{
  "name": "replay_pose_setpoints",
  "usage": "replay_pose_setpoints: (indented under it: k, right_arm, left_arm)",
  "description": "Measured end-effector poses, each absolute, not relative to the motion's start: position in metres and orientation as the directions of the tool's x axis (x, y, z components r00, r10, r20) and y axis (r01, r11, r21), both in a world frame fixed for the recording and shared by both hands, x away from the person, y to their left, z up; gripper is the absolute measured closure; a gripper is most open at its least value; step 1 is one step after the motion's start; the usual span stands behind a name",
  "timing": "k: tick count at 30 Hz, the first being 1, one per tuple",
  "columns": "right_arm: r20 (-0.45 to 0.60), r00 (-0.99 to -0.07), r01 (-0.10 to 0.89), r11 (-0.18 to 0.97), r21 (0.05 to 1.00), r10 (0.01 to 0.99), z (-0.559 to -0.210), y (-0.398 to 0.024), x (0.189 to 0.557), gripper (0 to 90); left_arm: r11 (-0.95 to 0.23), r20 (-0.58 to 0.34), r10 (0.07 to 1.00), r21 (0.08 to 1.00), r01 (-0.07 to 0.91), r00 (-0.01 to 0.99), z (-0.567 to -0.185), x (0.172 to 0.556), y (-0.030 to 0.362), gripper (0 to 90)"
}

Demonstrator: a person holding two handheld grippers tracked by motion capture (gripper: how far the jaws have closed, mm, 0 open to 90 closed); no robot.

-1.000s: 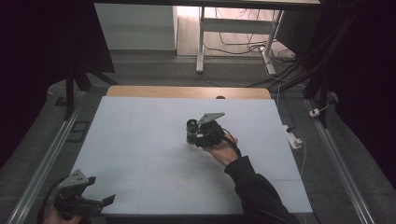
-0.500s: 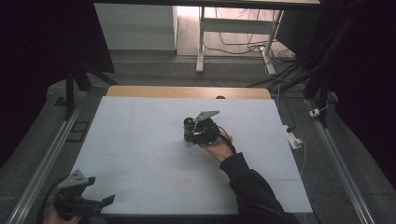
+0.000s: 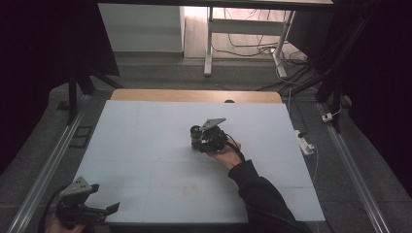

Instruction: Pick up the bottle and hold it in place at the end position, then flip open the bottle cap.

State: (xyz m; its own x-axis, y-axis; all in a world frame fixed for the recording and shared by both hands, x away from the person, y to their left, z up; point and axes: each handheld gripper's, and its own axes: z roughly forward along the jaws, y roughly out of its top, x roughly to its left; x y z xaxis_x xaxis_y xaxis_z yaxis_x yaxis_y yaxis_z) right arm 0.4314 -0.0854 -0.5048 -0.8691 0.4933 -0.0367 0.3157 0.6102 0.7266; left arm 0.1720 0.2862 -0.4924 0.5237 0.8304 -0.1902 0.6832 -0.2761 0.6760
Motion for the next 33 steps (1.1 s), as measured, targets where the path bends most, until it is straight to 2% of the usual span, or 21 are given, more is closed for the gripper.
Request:
replay_pose_setpoints:
  k: [7, 12, 25, 33]
  right_arm:
    - [-0.041, -0.871, 0.307, 0.606, 0.734, 0.490, -0.506, -0.087, 0.430, 52.8]
    - [-0.037, -0.873, 0.304, 0.604, 0.736, 0.486, -0.507, -0.087, 0.431, 52.8]
    - [-0.033, -0.874, 0.305, 0.601, 0.739, 0.485, -0.507, -0.088, 0.431, 52.8]
    - [-0.034, -0.877, 0.300, 0.602, 0.740, 0.479, -0.507, -0.089, 0.432, 52.8]
  left_arm:
    - [-0.277, -0.186, 0.832, 0.675, 0.683, 0.522, -0.492, 0.172, 0.285, 0.1]
    - [-0.309, -0.134, 0.845, 0.669, 0.677, 0.518, -0.491, 0.171, 0.280, 0.0]
    - [-0.279, -0.161, 0.831, 0.707, 0.649, 0.533, -0.489, 0.178, 0.282, 0.0]
    - [-0.309, -0.182, 0.780, 0.719, 0.622, 0.598, -0.488, 0.188, 0.278, 0.0]
